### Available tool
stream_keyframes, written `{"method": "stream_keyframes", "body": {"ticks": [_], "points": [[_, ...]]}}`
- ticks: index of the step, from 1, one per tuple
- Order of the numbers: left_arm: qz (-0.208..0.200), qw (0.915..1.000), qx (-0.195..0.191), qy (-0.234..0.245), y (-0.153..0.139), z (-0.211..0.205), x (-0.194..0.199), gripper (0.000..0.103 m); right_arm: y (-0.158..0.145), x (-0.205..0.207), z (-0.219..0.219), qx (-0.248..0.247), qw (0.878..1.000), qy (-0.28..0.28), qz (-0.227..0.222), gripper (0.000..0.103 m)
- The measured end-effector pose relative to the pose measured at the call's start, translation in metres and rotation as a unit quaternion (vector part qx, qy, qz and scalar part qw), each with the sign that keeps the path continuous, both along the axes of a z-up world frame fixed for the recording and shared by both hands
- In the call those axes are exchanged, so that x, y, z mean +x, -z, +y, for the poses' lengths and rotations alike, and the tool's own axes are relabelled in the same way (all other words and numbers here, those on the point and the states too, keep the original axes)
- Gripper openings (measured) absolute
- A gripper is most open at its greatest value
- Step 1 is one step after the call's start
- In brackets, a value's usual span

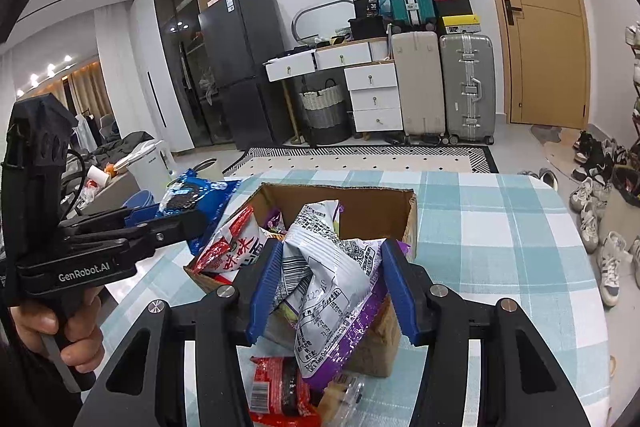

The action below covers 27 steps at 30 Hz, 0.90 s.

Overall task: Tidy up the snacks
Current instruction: 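Lift the Oreo pack and silver-purple bag and carry them over the box, then open both tools to drop the Oreo pack and bag into the box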

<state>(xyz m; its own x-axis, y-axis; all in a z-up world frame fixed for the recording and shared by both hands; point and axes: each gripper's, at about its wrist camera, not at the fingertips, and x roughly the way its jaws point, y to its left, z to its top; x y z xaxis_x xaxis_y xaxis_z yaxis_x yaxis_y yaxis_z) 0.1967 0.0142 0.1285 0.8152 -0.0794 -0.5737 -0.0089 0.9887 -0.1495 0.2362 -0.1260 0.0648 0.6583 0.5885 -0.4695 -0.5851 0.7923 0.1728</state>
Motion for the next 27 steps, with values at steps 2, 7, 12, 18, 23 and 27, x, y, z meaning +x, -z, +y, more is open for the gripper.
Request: {"method": "stream_keyframes", "body": {"ticks": [2, 7, 12, 18, 23, 27], "points": [[0.004, 1.0000, 0.000, 0.001, 0.002, 0.000, 0.009, 0.040, -0.001, 0.004, 0.004, -0.005, 1.000, -0.002, -0.002, 0.051], [0.011, 0.9999, -0.002, -0.001, 0.007, 0.004, 0.036, 0.040, 0.000, 0.014, 0.013, -0.012, 1.000, -0.005, -0.004, 0.051], [0.017, 0.9999, 0.002, 0.001, 0.016, 0.006, 0.061, 0.040, 0.005, 0.025, 0.019, -0.017, 1.000, -0.006, 0.002, 0.051], [0.022, 0.9997, 0.009, 0.006, 0.026, 0.003, 0.085, 0.040, 0.012, 0.032, 0.028, -0.035, 0.999, -0.013, 0.001, 0.051], [0.025, 0.9995, 0.016, 0.014, 0.031, 0.000, 0.101, 0.040, 0.018, 0.037, 0.030, -0.042, 0.999, -0.011, 0.003, 0.051], [0.027, 0.9993, 0.018, 0.020, 0.031, -0.004, 0.108, 0.040, 0.020, 0.041, 0.030, -0.043, 0.999, -0.009, 0.003, 0.051]]}}
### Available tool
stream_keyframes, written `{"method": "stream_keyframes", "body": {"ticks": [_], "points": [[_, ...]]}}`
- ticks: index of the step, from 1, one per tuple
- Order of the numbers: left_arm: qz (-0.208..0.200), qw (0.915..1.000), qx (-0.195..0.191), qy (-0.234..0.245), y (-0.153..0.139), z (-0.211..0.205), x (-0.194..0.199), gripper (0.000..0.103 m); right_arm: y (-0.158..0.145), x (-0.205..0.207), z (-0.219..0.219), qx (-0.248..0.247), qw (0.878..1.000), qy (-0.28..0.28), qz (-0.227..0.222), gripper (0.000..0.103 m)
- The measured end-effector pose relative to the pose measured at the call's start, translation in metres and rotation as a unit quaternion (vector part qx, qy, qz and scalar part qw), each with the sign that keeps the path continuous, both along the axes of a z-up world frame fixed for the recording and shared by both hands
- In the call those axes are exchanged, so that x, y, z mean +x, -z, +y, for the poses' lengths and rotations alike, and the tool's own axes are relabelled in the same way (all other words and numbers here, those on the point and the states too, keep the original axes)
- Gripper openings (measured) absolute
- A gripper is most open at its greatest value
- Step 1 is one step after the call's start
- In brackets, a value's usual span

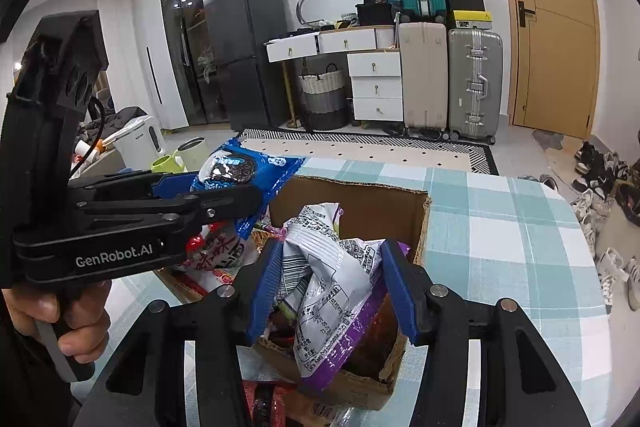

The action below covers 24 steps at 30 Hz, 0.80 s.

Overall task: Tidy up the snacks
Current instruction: 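Open both tools to drop the Oreo pack and bag into the box, then withdraw both tools from the box toward the red pack and cracker pack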

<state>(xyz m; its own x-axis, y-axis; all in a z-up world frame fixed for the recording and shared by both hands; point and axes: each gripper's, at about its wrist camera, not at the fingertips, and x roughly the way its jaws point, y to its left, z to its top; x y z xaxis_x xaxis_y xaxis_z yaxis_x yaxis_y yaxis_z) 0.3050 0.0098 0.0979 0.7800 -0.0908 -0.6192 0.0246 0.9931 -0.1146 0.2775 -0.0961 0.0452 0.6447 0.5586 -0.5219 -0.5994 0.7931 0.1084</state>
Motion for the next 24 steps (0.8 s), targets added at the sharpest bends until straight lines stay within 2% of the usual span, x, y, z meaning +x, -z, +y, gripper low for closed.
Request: {"method": "stream_keyframes", "body": {"ticks": [6, 12, 13, 17, 20, 21, 22, 24], "points": [[-0.002, 1.0000, -0.007, -0.004, -0.004, 0.010, 0.009, 0.040, 0.001, 0.006, 0.001, -0.003, 1.000, 0.002, 0.000, 0.051], [0.018, 0.9998, 0.005, 0.007, 0.007, 0.004, 0.017, 0.040, 0.004, 0.006, 0.002, -0.015, 1.000, 0.004, 0.000, 0.055], [0.024, 0.9996, 0.006, 0.009, 0.010, 0.004, 0.018, 0.041, 0.004, 0.006, 0.001, -0.015, 1.000, 0.006, -0.001, 0.062], [0.037, 0.9992, 0.015, 0.003, 0.021, 0.003, 0.019, 0.042, 0.000, 0.000, -0.008, -0.008, 1.000, 0.007, -0.009, 0.078], [0.032, 0.9994, 0.016, 0.006, 0.019, 0.003, 0.010, 0.063, -0.002, -0.006, -0.014, -0.010, 1.000, 0.010, -0.017, 0.090], [0.032, 0.9993, 0.018, 0.003, 0.019, 0.003, 0.007, 0.076, -0.003, -0.008, -0.016, -0.011, 1.000, 0.011, -0.020, 0.091], [0.028, 0.9994, 0.021, -0.003, 0.017, 0.003, 0.003, 0.082, -0.003, -0.012, -0.017, -0.012, 1.000, 0.013, -0.020, 0.094], [0.019, 0.9996, 0.019, -0.006, 0.014, 0.004, -0.007, 0.083, -0.003, -0.015, -0.023, -0.013, 1.000, 0.021, -0.016, 0.099]]}}
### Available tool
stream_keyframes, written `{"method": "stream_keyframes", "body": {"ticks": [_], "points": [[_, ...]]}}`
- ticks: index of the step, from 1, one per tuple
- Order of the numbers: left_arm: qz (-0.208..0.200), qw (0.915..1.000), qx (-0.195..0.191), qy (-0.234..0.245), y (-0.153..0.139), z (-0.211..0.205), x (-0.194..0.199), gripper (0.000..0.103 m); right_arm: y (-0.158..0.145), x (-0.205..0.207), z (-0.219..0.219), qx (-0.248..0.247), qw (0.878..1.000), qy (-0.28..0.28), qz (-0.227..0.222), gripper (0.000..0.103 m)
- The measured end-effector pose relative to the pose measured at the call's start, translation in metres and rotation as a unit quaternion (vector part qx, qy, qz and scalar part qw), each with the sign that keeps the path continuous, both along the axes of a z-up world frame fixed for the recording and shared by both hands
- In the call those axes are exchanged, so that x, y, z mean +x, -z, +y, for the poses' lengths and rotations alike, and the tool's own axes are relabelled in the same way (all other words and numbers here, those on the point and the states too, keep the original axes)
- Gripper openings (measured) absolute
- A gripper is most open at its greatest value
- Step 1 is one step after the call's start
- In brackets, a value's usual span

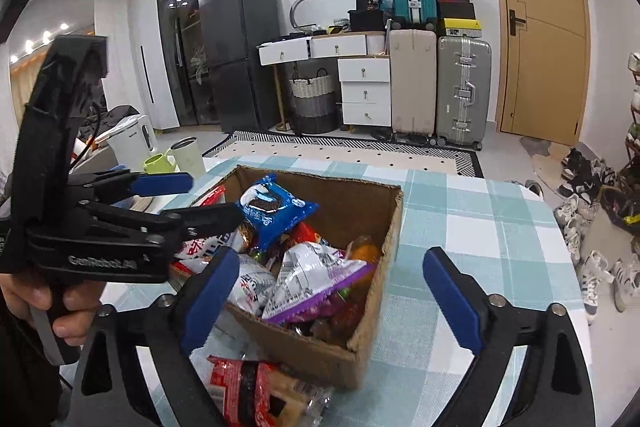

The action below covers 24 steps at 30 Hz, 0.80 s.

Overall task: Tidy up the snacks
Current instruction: 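Withdraw both tools from the box toward the red pack and cracker pack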

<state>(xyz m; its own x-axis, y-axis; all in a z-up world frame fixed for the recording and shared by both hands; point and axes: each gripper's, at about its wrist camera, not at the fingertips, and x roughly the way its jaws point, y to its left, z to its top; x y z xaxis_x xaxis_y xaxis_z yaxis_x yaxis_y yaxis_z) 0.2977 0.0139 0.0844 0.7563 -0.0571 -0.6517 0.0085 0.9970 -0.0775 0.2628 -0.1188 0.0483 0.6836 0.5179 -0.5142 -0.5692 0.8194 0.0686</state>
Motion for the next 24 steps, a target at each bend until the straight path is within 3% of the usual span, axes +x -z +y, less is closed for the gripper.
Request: {"method": "stream_keyframes", "body": {"ticks": [4, 14, 24], "points": [[-0.009, 0.9999, -0.010, -0.007, -0.006, 0.005, -0.024, 0.102, 0.001, -0.008, -0.012, -0.001, 1.000, 0.023, 0.002, 0.102], [-0.012, 0.9994, -0.022, -0.025, -0.002, 0.009, -0.091, 0.102, 0.014, -0.032, -0.031, -0.018, 0.999, 0.041, 0.022, 0.102], [0.017, 0.9987, -0.029, -0.038, 0.031, 0.005, -0.133, 0.102, 0.045, -0.055, -0.033, -0.037, 0.997, 0.043, 0.053, 0.102]]}}
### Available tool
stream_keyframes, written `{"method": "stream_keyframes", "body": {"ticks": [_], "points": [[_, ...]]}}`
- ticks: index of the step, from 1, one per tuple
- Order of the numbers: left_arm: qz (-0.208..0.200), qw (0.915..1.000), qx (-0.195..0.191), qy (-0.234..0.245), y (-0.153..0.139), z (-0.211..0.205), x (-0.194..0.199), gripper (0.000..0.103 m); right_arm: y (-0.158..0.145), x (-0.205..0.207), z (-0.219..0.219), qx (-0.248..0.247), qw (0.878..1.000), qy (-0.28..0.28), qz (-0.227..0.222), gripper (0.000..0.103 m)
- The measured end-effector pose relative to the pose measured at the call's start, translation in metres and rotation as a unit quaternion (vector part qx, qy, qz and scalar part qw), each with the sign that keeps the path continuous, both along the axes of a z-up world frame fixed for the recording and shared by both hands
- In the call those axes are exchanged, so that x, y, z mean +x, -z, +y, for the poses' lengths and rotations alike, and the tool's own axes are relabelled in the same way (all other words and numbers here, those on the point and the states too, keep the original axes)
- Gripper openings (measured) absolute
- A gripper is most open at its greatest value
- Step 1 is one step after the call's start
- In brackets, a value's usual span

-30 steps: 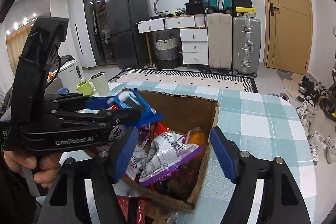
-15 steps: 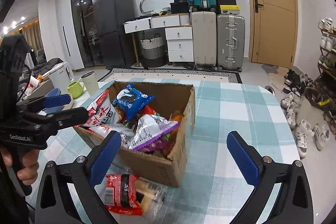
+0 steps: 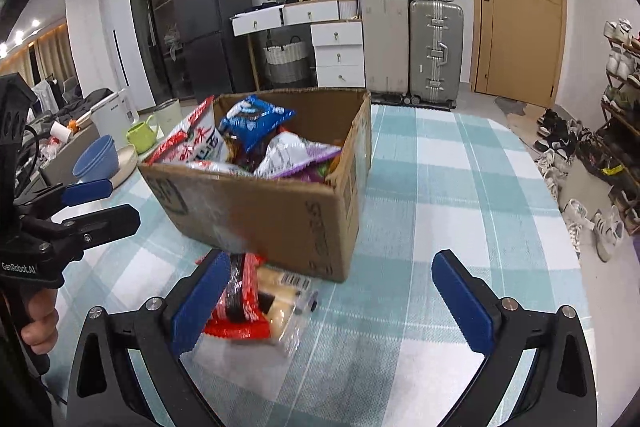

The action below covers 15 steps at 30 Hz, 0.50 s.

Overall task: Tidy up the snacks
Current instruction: 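Withdraw both tools from the box toward the red pack and cracker pack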

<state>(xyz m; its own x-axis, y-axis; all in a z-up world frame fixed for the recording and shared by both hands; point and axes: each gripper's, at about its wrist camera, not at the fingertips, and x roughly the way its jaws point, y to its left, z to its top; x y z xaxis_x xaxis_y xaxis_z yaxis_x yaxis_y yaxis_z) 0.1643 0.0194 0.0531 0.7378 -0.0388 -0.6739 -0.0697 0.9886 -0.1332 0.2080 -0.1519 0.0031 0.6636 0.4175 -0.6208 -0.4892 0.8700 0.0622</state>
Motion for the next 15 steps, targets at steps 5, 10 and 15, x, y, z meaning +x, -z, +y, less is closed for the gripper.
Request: {"method": "stream_keyframes", "body": {"ticks": [5, 10, 15], "points": [[0.013, 0.9999, -0.006, -0.008, 0.018, 0.001, -0.010, 0.102, 0.012, -0.001, -0.001, -0.004, 1.000, 0.007, 0.013, 0.102], [0.018, 0.9997, -0.009, -0.010, 0.029, 0.002, -0.018, 0.102, 0.021, 0.000, -0.003, -0.008, 1.000, 0.018, 0.022, 0.102], [0.021, 0.9996, -0.013, -0.013, 0.036, 0.004, -0.019, 0.102, 0.029, 0.008, -0.003, -0.016, 0.999, 0.023, 0.038, 0.102]]}}
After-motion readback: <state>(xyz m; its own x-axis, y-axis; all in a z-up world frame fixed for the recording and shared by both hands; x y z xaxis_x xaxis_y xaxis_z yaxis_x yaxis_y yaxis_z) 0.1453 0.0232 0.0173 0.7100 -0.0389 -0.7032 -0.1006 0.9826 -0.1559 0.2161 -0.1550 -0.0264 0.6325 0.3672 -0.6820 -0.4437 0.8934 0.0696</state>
